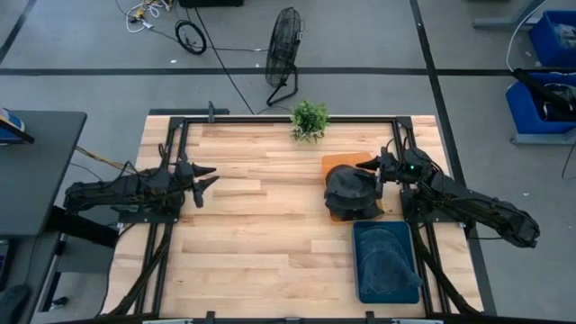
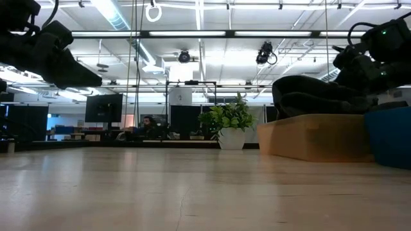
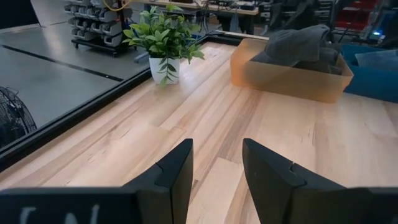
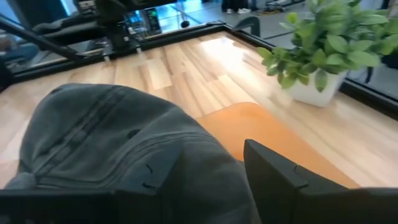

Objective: Pick & Place hat
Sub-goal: Return to Home Position

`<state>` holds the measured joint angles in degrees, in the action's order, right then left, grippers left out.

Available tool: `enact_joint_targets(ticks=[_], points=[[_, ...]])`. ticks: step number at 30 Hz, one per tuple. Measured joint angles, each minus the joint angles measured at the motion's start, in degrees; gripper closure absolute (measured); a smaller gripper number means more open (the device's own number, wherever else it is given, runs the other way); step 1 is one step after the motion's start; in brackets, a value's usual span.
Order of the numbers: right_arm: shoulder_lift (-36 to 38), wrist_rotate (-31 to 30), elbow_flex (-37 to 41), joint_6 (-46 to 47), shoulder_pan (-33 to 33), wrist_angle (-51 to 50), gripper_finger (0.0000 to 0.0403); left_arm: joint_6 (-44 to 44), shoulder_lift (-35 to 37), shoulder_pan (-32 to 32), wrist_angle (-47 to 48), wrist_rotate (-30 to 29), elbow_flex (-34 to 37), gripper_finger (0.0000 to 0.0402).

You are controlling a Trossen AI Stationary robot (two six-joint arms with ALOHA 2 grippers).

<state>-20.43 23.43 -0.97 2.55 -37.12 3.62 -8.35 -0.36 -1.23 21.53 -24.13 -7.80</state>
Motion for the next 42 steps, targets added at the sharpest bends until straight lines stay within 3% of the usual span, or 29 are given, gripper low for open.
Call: enact_joint_targets(ticks=[14, 19, 22, 26, 29, 33, 42], points=[[0.0, -1.59, 0.0, -2.26, 0.0, -0.11, 0.0234, 0.01, 0.0, 0.0, -0.97, 0.0, -0.01, 0.0259], [-0.02, -1.65, 0.0, 3.45, -0.01, 2.91, 0.0234, 0.03, 0.0, 0.0, -1.01, -0.01, -0.03, 0.0259], [-0.04, -1.51, 0.02, 7.72, -0.02, 9.7, 0.0234, 0.01, 0.0, 0.0, -1.05, -0.01, -0.08, 0.0259], [0.82, 6.17, 0.02, 5.02, 0.11, 23.37, 0.0234, -0.25, 0.0, 0.0, -1.97, 0.0, -0.12, 0.0259], [2.62, 11.68, 0.0, 4.69, 0.17, 26.02, 0.0234, -2.78, 0.02, 0.11, -1.68, 0.02, -0.3, 0.0259], [5.31, 10.52, 0.0, 5.53, 0.13, 22.55, 0.0234, -2.98, 0.17, 0.17, -1.65, 0.06, -2.21, 0.0259], [11.78, 1.63, 0.0, 3.85, 0.02, 13.28, 0.0234, 0.52, 0.17, 0.17, -2.02, 0.41, -7.4, 0.0259]])
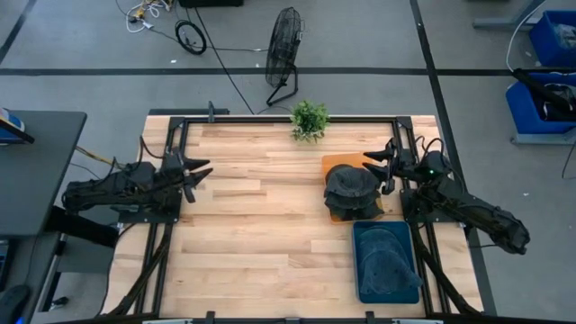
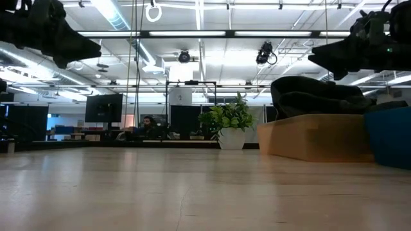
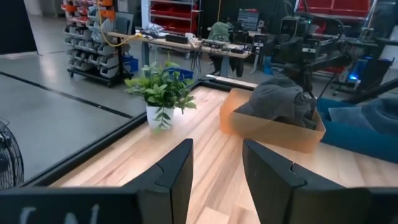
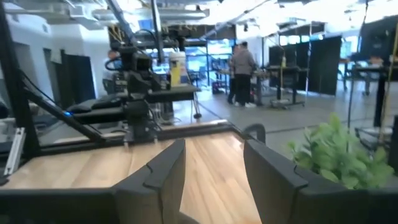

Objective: Pick & Place hat
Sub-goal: Return to Home Position

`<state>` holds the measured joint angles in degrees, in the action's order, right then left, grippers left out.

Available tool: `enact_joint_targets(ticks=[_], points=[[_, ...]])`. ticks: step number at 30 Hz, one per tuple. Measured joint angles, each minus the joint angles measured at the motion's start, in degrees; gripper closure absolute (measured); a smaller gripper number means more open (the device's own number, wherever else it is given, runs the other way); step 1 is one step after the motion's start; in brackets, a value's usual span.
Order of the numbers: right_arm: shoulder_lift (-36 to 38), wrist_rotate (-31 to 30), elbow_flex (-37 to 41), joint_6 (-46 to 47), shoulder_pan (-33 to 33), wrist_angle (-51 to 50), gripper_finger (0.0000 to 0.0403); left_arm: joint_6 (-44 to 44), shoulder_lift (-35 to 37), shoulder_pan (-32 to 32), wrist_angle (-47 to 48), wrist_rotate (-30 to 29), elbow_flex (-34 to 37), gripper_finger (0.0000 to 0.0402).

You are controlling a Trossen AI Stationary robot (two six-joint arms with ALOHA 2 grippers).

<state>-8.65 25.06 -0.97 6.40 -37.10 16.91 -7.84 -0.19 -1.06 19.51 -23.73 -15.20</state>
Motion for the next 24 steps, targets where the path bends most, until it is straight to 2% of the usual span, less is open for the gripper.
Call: enact_joint_targets(ticks=[8, 12, 17, 24], points=[[4.92, -0.72, 0.02, -0.71, 0.0, -4.6, 0.0234, 0.71, 0.0, 0.0, -3.8, 0.06, 1.57, 0.0259], [7.19, -3.56, 0.02, -0.53, 0.0, -8.84, 0.0234, 2.85, 0.0, 0.0, -5.97, 0.07, 2.81, 0.0259], [8.29, -4.11, 0.02, 0.52, 0.0, -11.19, 0.0234, -0.58, 0.0, 0.0, -7.42, 2.26, 5.33, 0.0259], [8.33, -6.64, 0.02, -0.88, 0.0, -11.8, 0.0234, 5.45, -0.04, 0.0, -24.47, 7.23, 12.61, 0.0259]])
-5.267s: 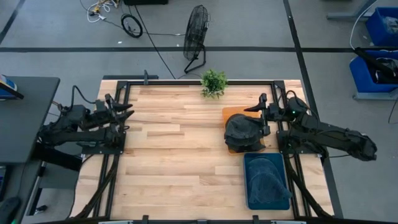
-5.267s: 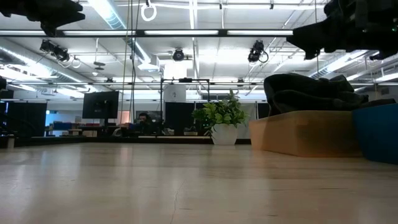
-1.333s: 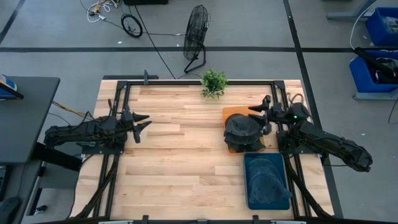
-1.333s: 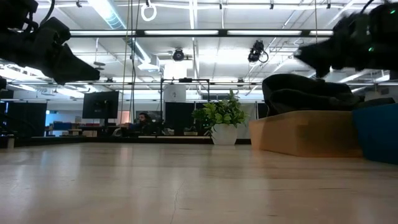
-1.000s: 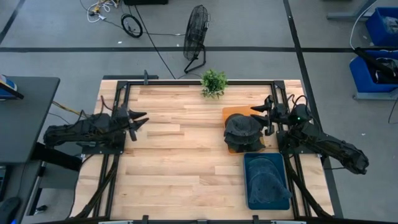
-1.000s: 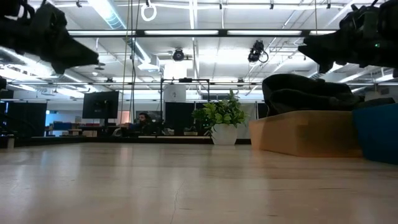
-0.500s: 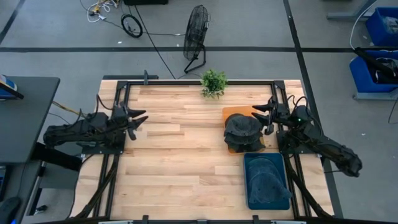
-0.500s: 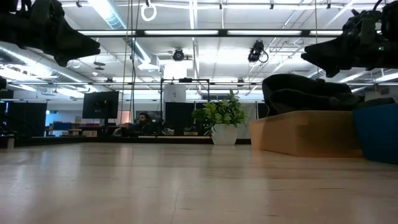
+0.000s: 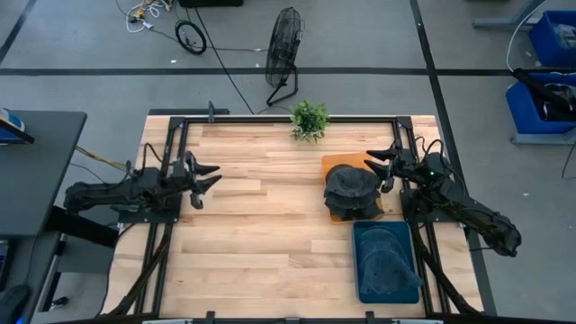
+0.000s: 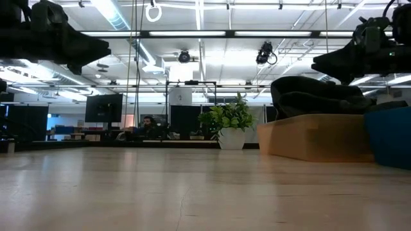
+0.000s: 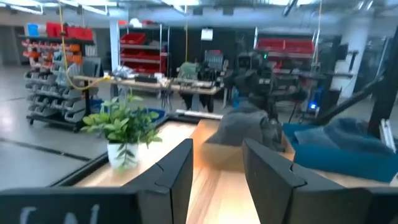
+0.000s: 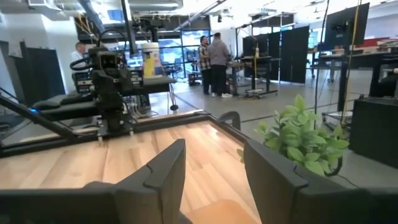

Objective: Pick & Place hat
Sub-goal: Return to Home Position

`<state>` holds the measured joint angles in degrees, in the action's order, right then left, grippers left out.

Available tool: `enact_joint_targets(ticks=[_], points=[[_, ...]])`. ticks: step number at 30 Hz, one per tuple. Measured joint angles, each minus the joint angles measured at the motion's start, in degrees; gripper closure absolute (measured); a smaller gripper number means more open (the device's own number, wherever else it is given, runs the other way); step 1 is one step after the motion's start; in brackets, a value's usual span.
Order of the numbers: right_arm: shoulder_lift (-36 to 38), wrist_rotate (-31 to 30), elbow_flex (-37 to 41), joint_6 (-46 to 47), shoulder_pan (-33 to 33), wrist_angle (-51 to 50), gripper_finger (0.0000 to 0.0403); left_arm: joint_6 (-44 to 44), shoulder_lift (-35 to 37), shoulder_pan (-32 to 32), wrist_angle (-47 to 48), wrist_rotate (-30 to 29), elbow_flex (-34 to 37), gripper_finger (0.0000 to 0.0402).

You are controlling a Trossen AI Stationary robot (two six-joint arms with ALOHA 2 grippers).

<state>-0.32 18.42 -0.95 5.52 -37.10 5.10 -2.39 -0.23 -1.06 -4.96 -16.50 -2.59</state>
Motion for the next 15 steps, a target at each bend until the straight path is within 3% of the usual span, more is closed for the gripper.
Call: enact_joint_targets(ticks=[15], points=[[-0.08, 0.01, 0.02, -0.2, 0.02, -2.1, 0.0234, 1.6, -0.13, 0.0, 0.3, 0.21, 2.08, 0.0259]])
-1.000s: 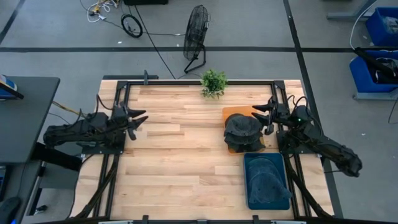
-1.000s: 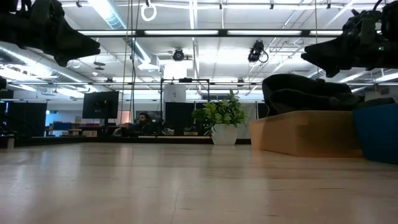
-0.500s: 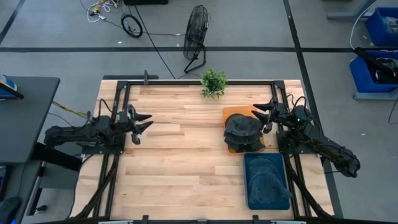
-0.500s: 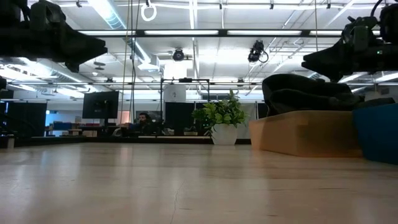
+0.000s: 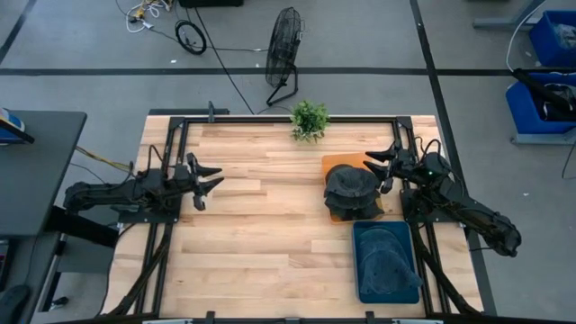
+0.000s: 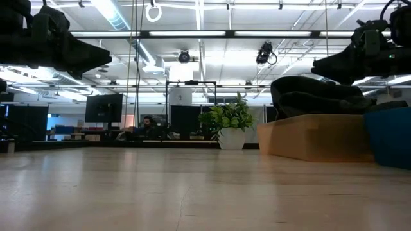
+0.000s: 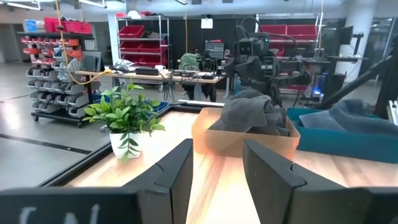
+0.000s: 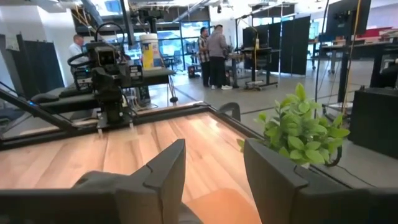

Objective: Pick & Place hat
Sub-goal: Return to Home Position

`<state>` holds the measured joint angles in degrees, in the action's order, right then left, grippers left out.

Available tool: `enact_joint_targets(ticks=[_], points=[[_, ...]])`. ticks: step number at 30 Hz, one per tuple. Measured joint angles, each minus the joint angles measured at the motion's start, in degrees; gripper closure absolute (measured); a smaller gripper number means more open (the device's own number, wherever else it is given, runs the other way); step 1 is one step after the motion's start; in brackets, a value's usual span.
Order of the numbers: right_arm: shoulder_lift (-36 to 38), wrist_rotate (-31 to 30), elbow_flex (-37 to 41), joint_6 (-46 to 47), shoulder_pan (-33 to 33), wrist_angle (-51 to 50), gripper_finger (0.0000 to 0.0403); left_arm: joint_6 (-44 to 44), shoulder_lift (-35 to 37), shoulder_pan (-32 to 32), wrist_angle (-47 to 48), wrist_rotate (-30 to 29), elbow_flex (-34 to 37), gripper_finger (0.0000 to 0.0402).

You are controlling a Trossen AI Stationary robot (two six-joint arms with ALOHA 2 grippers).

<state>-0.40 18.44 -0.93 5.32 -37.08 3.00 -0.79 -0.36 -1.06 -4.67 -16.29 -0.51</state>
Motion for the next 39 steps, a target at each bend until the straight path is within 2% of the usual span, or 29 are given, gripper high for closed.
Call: enact_joint_targets(ticks=[39], points=[[-0.01, 0.02, 0.0, -1.39, 0.0, 0.14, 0.0234, -0.01, 0.0, 0.0, 0.0, -0.01, 0.09, 0.0259]])
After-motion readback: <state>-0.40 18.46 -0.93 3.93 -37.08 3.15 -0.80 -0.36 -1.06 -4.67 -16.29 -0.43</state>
